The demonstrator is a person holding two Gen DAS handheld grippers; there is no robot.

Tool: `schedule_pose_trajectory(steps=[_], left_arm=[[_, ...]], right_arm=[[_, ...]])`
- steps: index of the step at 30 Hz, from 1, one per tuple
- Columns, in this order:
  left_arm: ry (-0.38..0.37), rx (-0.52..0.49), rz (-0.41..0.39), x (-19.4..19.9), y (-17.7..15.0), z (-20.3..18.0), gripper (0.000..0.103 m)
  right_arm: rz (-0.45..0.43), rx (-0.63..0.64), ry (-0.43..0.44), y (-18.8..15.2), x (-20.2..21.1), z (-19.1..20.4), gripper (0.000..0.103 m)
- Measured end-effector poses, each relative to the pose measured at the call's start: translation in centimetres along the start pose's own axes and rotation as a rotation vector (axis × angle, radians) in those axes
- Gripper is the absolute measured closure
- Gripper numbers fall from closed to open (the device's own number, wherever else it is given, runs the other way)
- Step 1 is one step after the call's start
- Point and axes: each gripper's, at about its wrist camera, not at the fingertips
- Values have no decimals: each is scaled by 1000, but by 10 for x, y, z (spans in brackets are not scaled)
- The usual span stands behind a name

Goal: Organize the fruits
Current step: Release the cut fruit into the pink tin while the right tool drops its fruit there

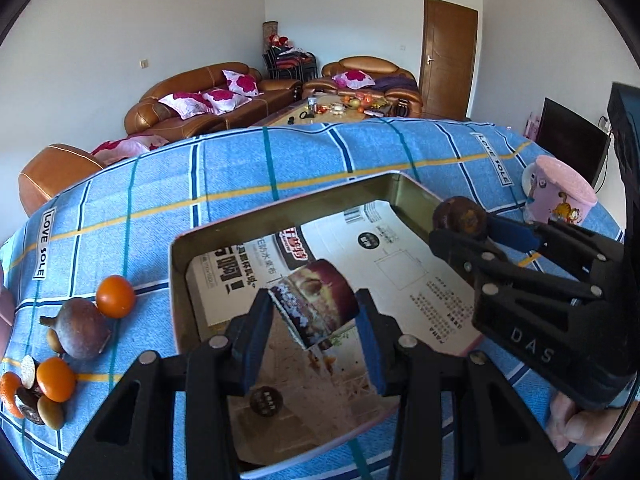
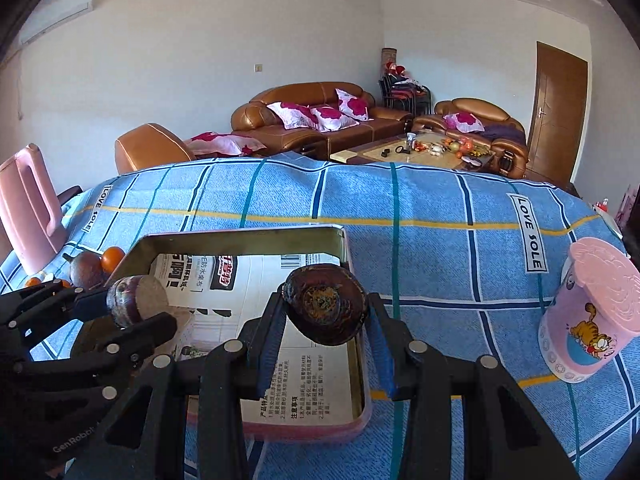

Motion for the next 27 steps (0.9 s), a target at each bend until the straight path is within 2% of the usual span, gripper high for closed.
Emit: schedule_pose_trajectory(steps=[14,17,18,21,22,24,26,27], left_arm=[[14,4,18,-6,-6,5,58],[30,5,9,-5,-6,5,58],[31,4,2,-3,-6,6,57],[45,-9,-23,2,-7,3,57],[53,-14,-36,4,-7,2,54],[78,-16,-73,11,-7,1,40],[109,-9,-119,20,-8,1,10],[124,-3,-143,24,-9,3,5]], right_arm=[[2,4,-12,-1,1,1,60],[-1,-17,12,0,1,-1,55],[-1,-22,18,0,1,-1,49],[-25,-27,42,0,5,1,43],[-43,-26,35,0,8,1,43],[-90,-29,5,1,15,0,43],[-137,-45,-23,3,23,-4,42],[-157,-61,-36,3,26,-8,41]])
Point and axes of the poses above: each gripper's, at about its wrist camera, not at the fingertips, and x roughly against the way its jaws point, z to its left, y to its top
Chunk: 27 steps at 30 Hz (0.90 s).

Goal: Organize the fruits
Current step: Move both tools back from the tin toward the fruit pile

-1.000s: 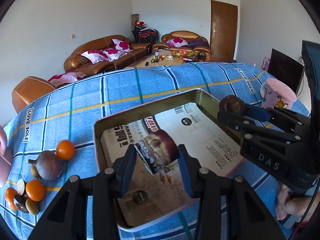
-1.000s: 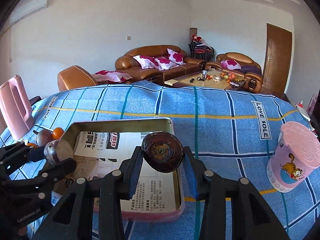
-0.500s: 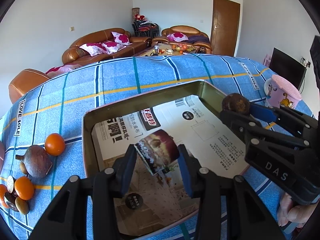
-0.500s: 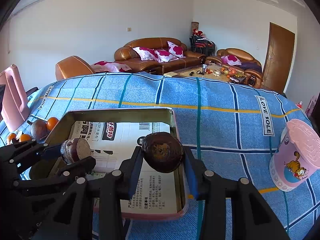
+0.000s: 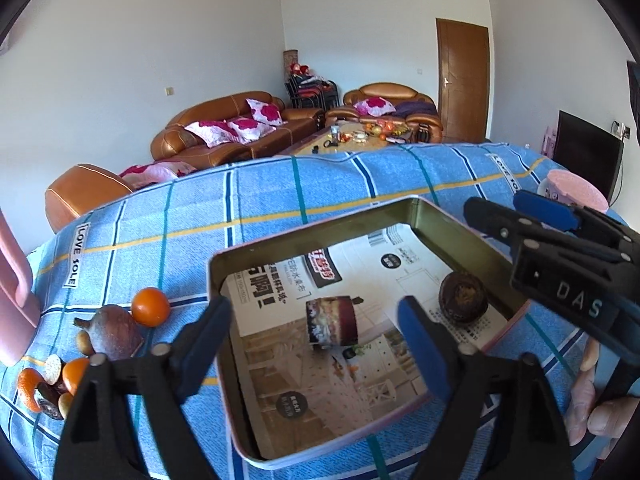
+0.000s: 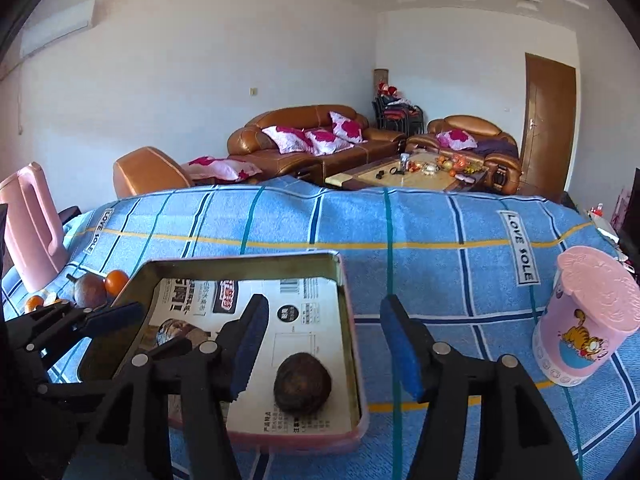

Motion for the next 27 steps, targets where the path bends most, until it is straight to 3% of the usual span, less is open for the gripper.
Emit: schedule_pose_trajectory(steps=[3,9,13,15,27], left_arm=[[44,4,-53,10,0,5,0],[85,22,-49,13,-4,18,0],[129,29,-64,19,-7,26,0],[138,30,-65,22,-10,30,0],[147,54,-35,32,-23,61,0]], right_arm=[[-52,-51,-22,2,5,-12,33],[-110,-54,-45,3,13,-14,33],[-234,-17,-82,1,31,-7,31],[-273,10,-106,-1,36,-1,19],[-206,-3,-134,-7,39,16,19]])
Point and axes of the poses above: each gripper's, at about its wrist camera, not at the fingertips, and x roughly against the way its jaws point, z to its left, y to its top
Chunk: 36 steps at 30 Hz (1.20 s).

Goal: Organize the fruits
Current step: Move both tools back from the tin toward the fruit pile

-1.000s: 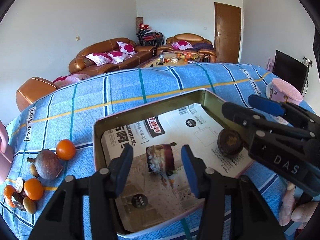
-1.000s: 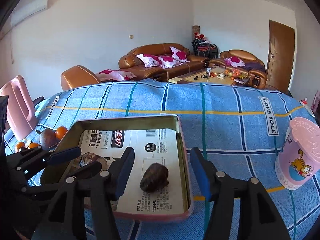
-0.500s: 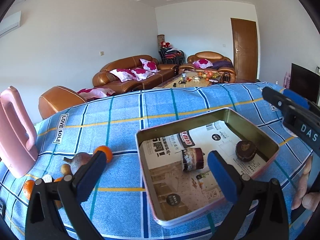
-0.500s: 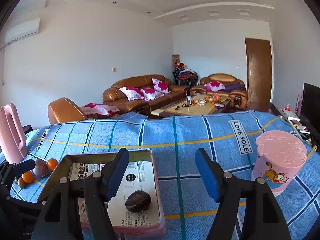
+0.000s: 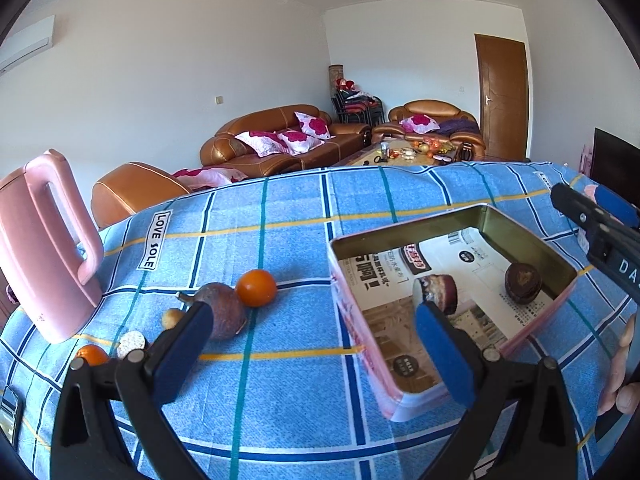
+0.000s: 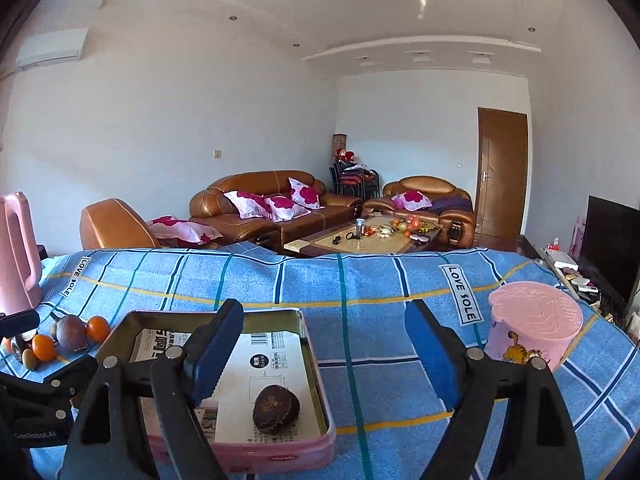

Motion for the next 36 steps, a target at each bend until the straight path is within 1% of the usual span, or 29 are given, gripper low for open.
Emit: schedule_pose_trajectory(steps=[3,9,13,20,30,36], left_arm=[[6,14,0,2,-2,11,0],[30,10,5,3,-7,28,0],[43,18,12,3,-9,41,0],[59,31,30,2,-14,63,0],[87,75,52,0,-19,99,0],[98,98,62,-3,-22,118,0]], right_arm=[[4,1,13,-2,7,10,19],[38,-15,53,-7,12,32,19],[66,-20,70,-9,11,47,19],[105,-27,130,-12,10,80,19],[131,0,217,-15,12,126,19],[151,12,255,-15,9,150,19]])
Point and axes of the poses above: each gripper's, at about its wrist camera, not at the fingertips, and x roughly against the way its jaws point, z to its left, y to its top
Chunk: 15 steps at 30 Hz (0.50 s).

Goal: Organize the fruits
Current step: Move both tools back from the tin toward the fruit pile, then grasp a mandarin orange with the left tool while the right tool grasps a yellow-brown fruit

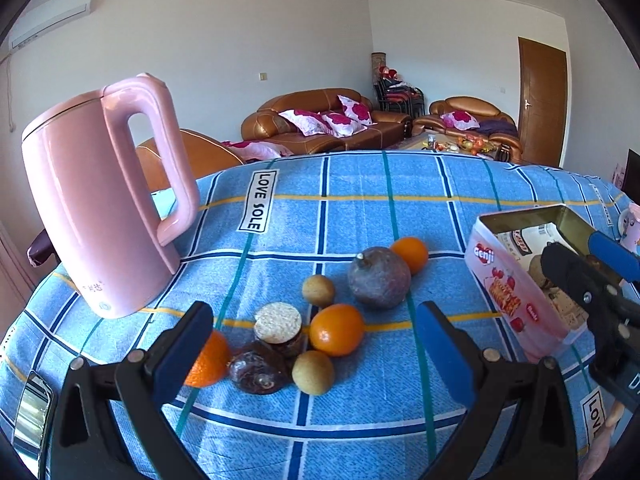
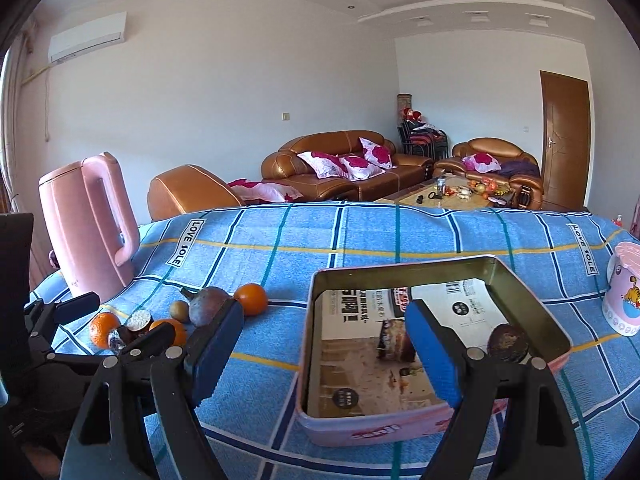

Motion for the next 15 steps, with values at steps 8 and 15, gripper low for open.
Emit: schedule_pose_trajectory(steps=[8,15], left_arm=[[47,3,22,-9,0,37,0],[78,186,94,-25,2,104,0]], right_arm=[[54,-15,62,-2,-13,25,19],[119,24,139,-7,-25,55,19]])
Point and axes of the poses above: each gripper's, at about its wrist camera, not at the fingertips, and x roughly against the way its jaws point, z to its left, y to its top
